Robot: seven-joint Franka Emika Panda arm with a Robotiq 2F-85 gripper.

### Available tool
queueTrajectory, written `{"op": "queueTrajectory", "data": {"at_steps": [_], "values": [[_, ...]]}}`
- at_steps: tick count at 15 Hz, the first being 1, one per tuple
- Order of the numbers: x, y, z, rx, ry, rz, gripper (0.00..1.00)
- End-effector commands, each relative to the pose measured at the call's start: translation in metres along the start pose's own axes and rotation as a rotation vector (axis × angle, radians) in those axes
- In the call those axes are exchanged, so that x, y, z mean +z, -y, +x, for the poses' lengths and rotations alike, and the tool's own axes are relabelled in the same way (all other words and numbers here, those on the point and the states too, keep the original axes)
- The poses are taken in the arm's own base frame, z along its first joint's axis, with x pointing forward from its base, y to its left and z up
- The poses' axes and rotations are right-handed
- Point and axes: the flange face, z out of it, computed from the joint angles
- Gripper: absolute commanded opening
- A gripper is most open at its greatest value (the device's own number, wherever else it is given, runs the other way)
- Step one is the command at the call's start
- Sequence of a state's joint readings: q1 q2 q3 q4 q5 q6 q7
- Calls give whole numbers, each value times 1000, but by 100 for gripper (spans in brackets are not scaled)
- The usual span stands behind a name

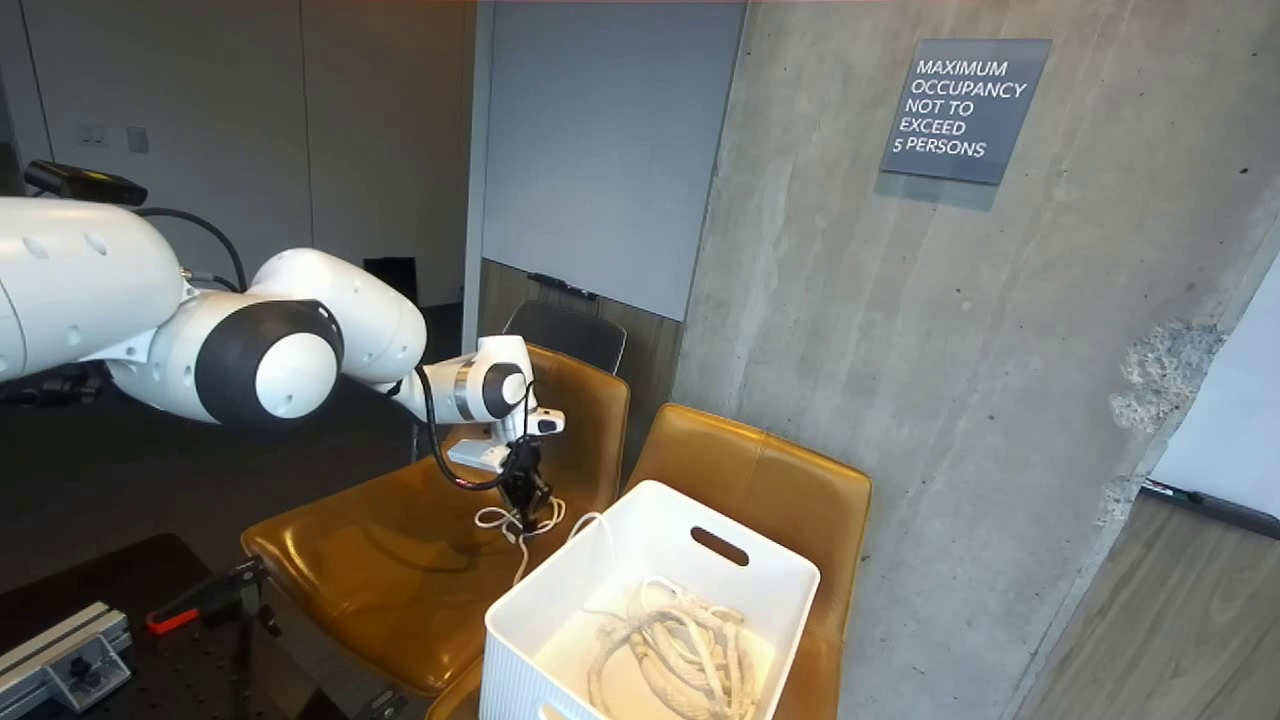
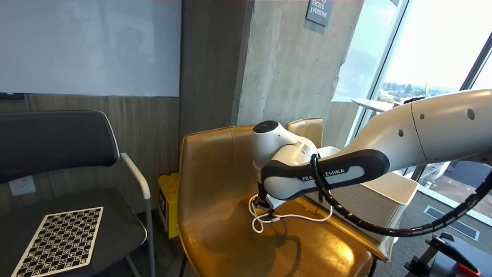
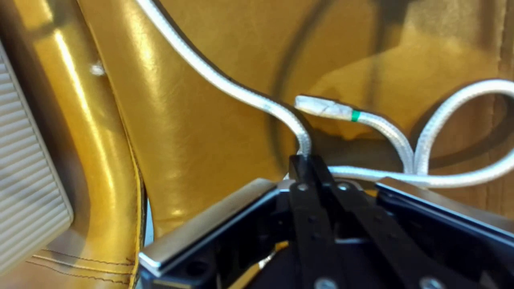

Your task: Shift the pieces of rope, one after the other, to the laundry basket

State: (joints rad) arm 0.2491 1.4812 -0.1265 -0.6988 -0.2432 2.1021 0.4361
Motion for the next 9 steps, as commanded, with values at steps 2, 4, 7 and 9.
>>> {"op": "queueTrajectory", "data": {"at_steps": [2, 4, 7, 9], "values": [[-20, -9, 8, -5, 40, -11, 0], [-36, -12, 12, -7, 39, -18, 0], [-53, -13, 16, -7, 32, -18, 0], [-53, -12, 15, -7, 38, -8, 26]]}}
